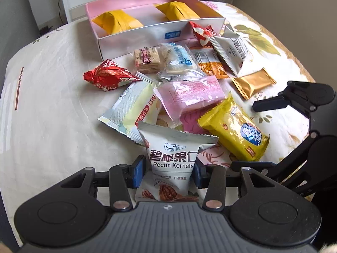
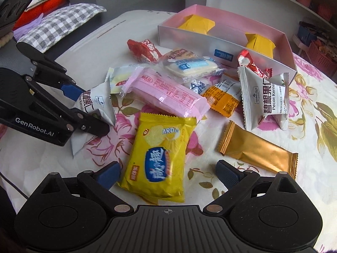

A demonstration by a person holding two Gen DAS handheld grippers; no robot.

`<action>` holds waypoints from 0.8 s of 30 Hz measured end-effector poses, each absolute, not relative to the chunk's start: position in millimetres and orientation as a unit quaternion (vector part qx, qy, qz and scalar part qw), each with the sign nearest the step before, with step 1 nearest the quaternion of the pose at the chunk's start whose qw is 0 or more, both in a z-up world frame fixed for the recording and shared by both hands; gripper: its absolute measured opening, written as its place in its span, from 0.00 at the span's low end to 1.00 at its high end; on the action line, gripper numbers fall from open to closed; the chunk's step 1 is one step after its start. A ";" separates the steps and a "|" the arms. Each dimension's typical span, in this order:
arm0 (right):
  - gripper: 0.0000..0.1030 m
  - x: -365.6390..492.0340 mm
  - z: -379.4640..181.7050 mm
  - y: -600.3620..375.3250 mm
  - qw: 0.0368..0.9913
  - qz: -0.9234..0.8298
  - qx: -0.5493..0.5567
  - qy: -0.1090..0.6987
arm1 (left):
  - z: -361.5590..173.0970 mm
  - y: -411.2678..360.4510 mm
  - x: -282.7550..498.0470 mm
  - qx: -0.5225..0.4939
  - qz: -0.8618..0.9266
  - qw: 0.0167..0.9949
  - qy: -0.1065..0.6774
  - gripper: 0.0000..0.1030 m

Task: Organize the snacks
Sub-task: 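Grasp the white Pecan Kernels bag with the left tool while the right tool grasps the yellow chip bag, then lower both bags into the pink box and open both tools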

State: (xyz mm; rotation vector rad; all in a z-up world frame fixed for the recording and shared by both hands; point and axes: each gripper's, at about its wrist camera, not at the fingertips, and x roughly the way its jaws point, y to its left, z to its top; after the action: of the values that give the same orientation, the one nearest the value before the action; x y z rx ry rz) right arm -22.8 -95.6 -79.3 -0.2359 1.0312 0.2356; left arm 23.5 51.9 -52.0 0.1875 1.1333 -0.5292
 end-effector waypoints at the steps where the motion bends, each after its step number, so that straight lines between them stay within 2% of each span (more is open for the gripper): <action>1: 0.89 -22.7 -78.2 -96.1 0.858 0.111 -0.114 0.488 | -51.4 52.5 24.0 0.083 -0.246 0.807 0.530 0.37; 4: 0.69 -21.9 -74.3 -97.8 0.862 0.110 -0.116 0.481 | -49.8 54.1 25.1 0.069 -0.243 0.807 0.533 0.34; 5: 0.57 -21.7 -72.8 -98.7 0.863 0.110 -0.117 0.479 | -49.6 54.4 25.1 0.066 -0.242 0.807 0.534 0.33; 6: 0.50 -20.9 -71.7 -99.6 0.864 0.109 -0.116 0.479 | -49.8 54.6 25.5 0.064 -0.241 0.807 0.535 0.33; 24: 0.47 -13.0 -39.1 -112.8 0.875 0.123 -0.048 0.466 | -20.0 50.8 24.3 0.032 -0.257 0.828 0.497 0.31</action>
State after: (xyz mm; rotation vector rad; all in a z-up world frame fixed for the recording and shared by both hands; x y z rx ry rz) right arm -13.0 -112.8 -39.1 -0.0993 0.9727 0.2561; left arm 24.3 50.8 -20.0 0.0683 1.0555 -0.5460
